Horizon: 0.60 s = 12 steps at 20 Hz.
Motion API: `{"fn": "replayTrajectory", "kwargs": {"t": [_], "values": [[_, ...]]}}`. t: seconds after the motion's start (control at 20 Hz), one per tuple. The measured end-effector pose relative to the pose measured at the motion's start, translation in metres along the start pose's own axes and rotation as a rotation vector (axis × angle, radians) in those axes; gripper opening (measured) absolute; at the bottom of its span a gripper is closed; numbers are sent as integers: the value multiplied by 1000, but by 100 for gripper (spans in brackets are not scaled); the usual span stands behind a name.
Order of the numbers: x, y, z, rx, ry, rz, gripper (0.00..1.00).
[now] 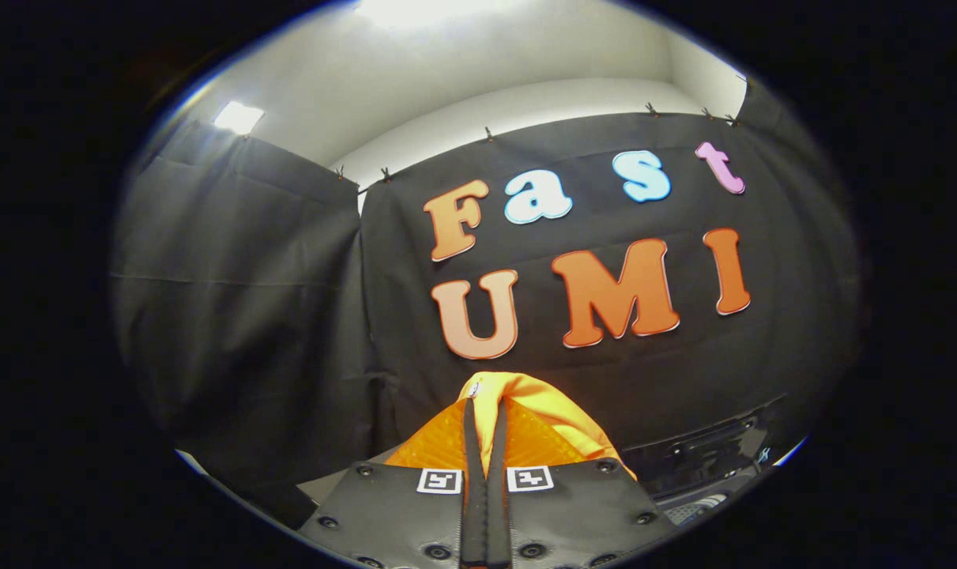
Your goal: Put the clothes into the washing machine and then close the washing machine lid.
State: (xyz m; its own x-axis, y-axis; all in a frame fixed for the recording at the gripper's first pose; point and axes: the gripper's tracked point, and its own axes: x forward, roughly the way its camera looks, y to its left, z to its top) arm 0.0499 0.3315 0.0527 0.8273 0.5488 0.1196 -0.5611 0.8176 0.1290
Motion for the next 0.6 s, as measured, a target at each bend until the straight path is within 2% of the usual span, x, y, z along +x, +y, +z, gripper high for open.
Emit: {"fn": "replayTrajectory", "kwargs": {"t": [0.3, 0.6], "values": [[-48, -122, 23, -24, -33, -109, 7], [-81, -219, -10, -49, 50, -168, 7]]}}
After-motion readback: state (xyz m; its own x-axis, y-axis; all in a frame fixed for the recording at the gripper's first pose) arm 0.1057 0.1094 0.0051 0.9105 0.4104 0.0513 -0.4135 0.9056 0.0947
